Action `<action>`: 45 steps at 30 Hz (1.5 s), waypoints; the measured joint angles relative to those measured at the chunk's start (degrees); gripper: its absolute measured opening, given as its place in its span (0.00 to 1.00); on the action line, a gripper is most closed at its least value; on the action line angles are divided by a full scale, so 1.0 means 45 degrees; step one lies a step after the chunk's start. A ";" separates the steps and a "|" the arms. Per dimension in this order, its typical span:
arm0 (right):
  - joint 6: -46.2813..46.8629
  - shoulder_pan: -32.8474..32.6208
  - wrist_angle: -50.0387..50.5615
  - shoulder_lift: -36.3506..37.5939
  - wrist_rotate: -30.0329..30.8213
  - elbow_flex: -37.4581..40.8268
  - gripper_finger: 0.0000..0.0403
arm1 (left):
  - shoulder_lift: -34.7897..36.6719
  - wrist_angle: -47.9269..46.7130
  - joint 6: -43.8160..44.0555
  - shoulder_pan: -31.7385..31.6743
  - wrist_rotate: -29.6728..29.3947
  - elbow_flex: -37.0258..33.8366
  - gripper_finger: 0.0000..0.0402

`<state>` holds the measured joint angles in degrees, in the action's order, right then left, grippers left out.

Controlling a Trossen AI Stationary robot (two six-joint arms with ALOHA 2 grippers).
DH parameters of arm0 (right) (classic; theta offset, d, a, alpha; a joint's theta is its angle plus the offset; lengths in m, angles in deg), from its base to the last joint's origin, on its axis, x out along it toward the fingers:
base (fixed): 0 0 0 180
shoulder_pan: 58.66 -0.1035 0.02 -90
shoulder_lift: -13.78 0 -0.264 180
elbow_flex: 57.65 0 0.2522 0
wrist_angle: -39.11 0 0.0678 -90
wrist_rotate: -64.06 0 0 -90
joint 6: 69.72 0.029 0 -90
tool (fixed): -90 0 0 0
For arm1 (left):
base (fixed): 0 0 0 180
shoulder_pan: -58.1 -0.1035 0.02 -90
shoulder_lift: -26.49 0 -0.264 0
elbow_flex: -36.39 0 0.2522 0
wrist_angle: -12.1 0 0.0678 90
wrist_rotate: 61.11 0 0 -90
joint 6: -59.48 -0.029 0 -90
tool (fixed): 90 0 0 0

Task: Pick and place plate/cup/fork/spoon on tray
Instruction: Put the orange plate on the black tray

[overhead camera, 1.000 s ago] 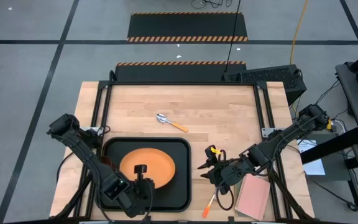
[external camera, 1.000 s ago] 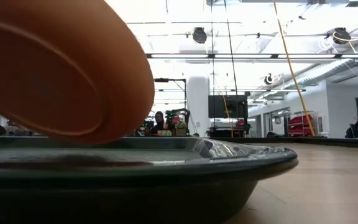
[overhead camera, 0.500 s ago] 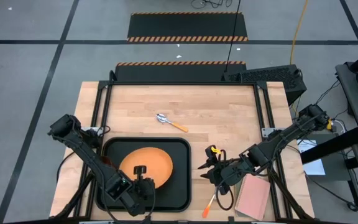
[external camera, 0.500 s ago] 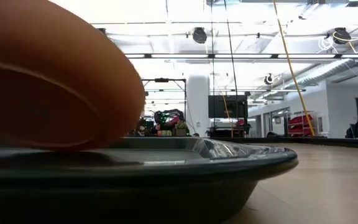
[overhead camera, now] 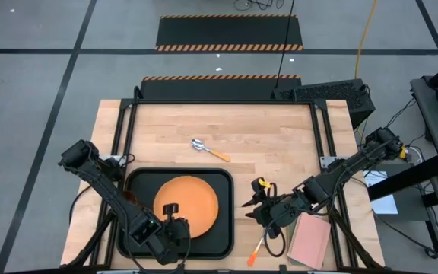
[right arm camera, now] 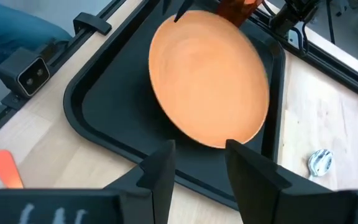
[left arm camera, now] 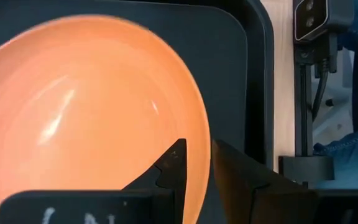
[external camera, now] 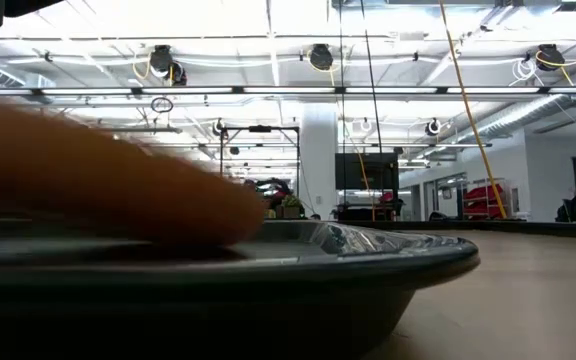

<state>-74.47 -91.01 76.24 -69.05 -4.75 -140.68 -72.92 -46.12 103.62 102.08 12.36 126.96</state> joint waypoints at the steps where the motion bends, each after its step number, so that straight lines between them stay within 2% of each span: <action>1: 0.0174 0.0003 -0.0002 0.0000 0.0003 0.0002 0.33 | 0.0000 0.0062 -0.0017 -0.0001 -0.0001 0.0000 0.20; 7: 0.0667 0.0128 -0.0242 -0.0194 0.0662 0.0134 0.33 | 0.0005 0.0374 -0.0316 -0.0081 -0.0001 0.0002 0.20; 14: 0.0611 0.0731 -0.2521 -0.0210 0.0482 0.1289 0.33 | 0.0005 0.0289 -0.0419 -0.0479 0.0066 0.0047 0.20; 18: 0.0744 0.1329 -0.3610 -0.0797 -0.0709 0.1518 0.31 | 0.0155 0.0293 -0.1038 -0.0627 0.0754 0.0575 0.20; 28: 0.0218 0.2346 -0.5863 -0.3436 -0.3441 0.1535 0.15 | 0.0847 0.0095 -0.3423 -0.0653 -0.1115 0.1127 0.20; 35: 0.0183 0.2969 -0.7512 -0.5081 -0.4451 0.1520 0.06 | 0.1508 0.0322 -0.5012 -0.1029 -0.2623 0.1122 0.20; 38: 0.0110 0.3128 -0.7852 -0.5570 -0.4739 0.1514 0.04 | 0.1708 0.0310 -0.5450 -0.1367 -0.2694 0.1122 0.20; 45: -0.0160 0.3527 -0.7034 -0.5915 -0.4731 0.1506 0.00 | 0.1889 0.0333 -0.5847 -0.2014 -0.2711 0.1122 0.20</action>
<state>-75.19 -75.14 44.59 -95.67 -26.03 -133.91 -64.42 -44.62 77.31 93.01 0.17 132.01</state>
